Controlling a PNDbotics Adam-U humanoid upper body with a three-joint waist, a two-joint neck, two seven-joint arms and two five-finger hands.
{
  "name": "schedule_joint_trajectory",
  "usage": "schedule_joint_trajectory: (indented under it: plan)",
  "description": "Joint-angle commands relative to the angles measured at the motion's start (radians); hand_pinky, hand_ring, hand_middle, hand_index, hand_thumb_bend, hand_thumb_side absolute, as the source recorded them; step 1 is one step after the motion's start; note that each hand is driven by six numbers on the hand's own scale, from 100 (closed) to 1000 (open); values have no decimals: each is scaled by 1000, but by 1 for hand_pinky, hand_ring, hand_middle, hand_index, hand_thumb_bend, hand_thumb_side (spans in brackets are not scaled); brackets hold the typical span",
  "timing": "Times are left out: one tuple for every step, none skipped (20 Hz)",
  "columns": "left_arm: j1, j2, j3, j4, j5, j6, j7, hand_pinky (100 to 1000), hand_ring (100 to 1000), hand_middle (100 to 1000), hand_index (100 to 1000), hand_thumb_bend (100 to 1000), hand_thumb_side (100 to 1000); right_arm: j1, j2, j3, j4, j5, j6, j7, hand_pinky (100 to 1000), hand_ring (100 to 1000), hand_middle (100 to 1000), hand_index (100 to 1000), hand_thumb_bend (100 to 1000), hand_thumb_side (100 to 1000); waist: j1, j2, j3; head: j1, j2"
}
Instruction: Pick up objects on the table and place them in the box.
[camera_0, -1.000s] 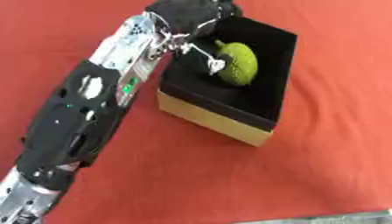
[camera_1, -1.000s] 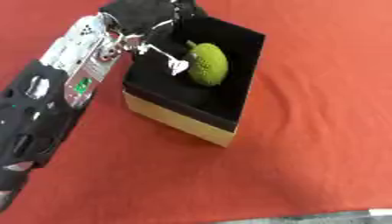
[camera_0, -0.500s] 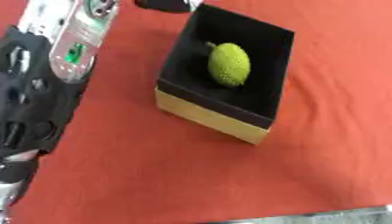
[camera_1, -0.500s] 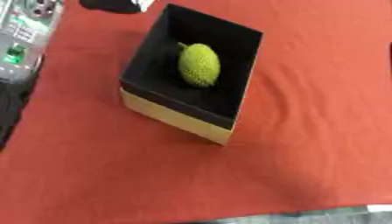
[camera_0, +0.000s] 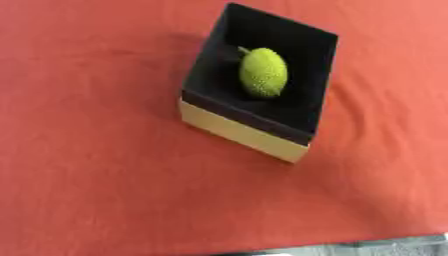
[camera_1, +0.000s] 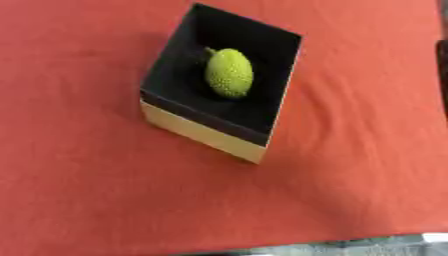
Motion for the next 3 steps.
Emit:
schedule_joint_trajectory:
  plan:
    - [35,97,80,-89,49,45,50,780,739,732,844,342,496,-12,-38,-14,-16,6,-13,-4,808,796,782,887,100,1000,-5,-16,6,0,-11]
    - [57,119,103,-112,63,59,64,780,740,734,845,349,499,-13,-38,-15,-16,6,-18,-5,808,796,782,886,100,1000,-8,-13,9,1,-18]
    - [80,140,126,-135,78,73,78,781,741,736,847,359,504,-14,-37,-15,-16,6,-23,-7,808,796,782,886,100,1000,-11,-9,11,3,-25]
